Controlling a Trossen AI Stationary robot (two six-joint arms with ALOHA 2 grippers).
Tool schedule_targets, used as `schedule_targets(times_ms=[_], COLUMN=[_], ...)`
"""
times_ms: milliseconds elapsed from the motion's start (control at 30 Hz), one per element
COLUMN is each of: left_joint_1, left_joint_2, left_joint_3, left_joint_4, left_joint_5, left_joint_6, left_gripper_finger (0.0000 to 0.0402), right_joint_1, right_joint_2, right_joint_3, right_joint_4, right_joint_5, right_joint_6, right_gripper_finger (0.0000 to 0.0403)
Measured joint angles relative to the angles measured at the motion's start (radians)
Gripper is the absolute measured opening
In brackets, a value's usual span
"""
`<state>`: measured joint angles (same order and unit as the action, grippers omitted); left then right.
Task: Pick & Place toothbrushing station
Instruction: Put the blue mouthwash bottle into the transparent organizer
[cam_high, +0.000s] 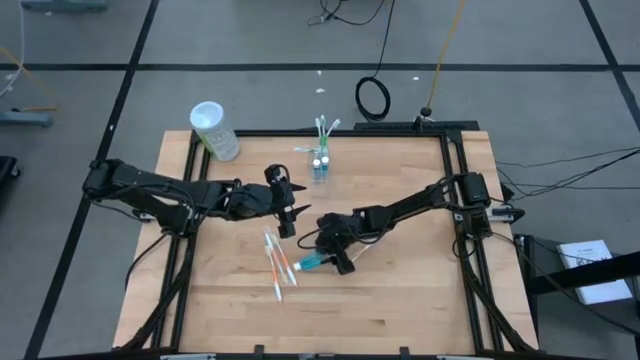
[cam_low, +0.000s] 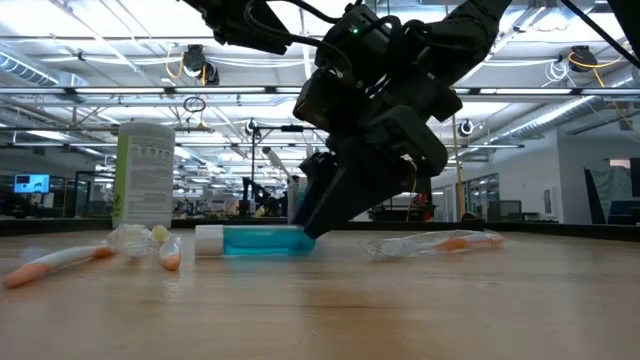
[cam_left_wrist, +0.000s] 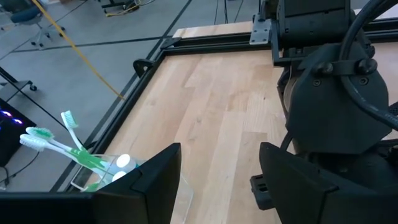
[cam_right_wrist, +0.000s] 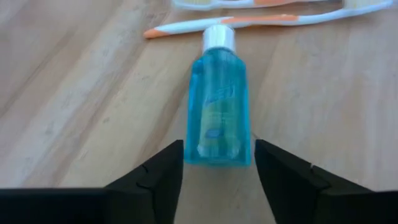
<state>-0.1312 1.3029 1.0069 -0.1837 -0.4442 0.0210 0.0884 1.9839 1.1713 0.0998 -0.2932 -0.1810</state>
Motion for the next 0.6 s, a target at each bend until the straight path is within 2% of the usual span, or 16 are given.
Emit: schedule_targets(times_ms=[267, 600], left_joint_1=[0.000, 0.000], left_joint_2=[0.000, 0.000], left_joint_3=[0.000, 0.000], left_joint_4=[0.001, 0.000], left_joint_5=[0.000, 0.002], left_joint_6=[0.000, -0.004], left_gripper_finger=[0.0225, 0.0225], right_joint_1=[0.020, 0.017], right_joint_2=[0.012, 0.061], right_joint_3=[0.001, 0.002], right_joint_4=[0.074, 0.097], right_joint_5=[0.031, 0.031], right_joint_6=[-0.031, -0.015], right_gripper_finger=[0.0246, 0.0240])
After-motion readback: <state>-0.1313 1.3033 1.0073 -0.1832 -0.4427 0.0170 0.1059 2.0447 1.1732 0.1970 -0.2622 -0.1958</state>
